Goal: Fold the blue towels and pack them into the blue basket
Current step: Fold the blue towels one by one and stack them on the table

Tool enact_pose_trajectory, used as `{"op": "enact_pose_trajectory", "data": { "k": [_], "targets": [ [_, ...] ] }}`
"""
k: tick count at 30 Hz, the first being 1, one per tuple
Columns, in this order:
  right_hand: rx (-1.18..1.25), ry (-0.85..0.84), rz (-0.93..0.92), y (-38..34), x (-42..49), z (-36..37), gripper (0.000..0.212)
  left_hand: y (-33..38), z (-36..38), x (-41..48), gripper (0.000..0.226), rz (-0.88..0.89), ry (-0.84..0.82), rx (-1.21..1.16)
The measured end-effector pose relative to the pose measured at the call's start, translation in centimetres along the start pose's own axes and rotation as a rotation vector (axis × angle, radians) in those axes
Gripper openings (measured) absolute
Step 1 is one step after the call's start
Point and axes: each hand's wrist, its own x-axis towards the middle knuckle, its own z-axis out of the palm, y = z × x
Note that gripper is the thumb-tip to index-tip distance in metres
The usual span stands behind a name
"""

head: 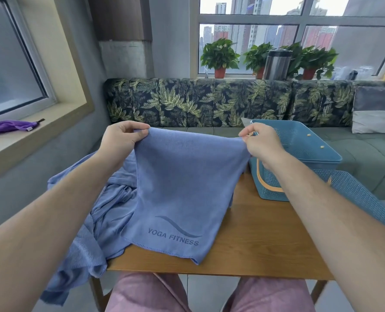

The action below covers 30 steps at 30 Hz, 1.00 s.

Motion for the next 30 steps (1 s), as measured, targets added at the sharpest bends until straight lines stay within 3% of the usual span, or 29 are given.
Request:
{"op": "enact_pose_trajectory", "data": {
  "k": [2, 5, 8, 10, 12, 15, 17, 20, 25, 30],
  "targets": [
    [0.120, -0.028, 0.044, -1.2, -0.4, -0.6, 0.023, 0.9, 0.0, -0.1, 0.008, 0.063, 0.047, 0.071],
    [0.405, -0.295, 0.070, -3.8, -2.1, -2.9, 0.008, 3.1, 0.0, -1.0, 0.006, 0.102, 0.072, 0.051],
    [0.232, -0.422, -0.088, -5.2, -4.1, -5.4, 0.030, 5.4, -0.4, -2.2, 0.017, 0.115, -0.025, -0.081],
    [0.025, -0.352, -0.192, -5.5, -4.9, -6.2, 0.034, 5.9, -0.9, -2.8, 0.037, 0.125, -0.161, -0.121],
    [-0.088, -0.283, -0.237, -5.5, -5.0, -6.4, 0.039, 5.6, -0.9, -2.7, 0.047, 0.192, -0.187, 0.055],
    [-0.206, -0.189, -0.249, -5.0, -3.7, -6.2, 0.037, 5.1, 0.1, -1.5, 0.029, 0.289, -0.063, 0.456],
    [-0.239, -0.149, -0.255, -4.7, -2.2, -5.7, 0.035, 4.6, 0.8, 0.1, 0.013, 0.258, -0.041, 0.545],
    [-0.266, -0.121, -0.249, -4.4, 0.1, -4.6, 0.054, 3.7, 2.0, 3.4, 0.010, 0.205, -0.079, 0.559],
    [-0.224, 0.008, -0.283, -4.2, 4.3, -3.3, 0.021, 4.0, 4.2, 8.0, 0.012, 0.211, 0.028, 0.493],
    [-0.098, 0.093, -0.373, -3.1, 5.4, -2.3, 0.024, 3.3, 6.1, 7.8, 0.007, 0.195, 0.066, 0.255]
  ]
}}
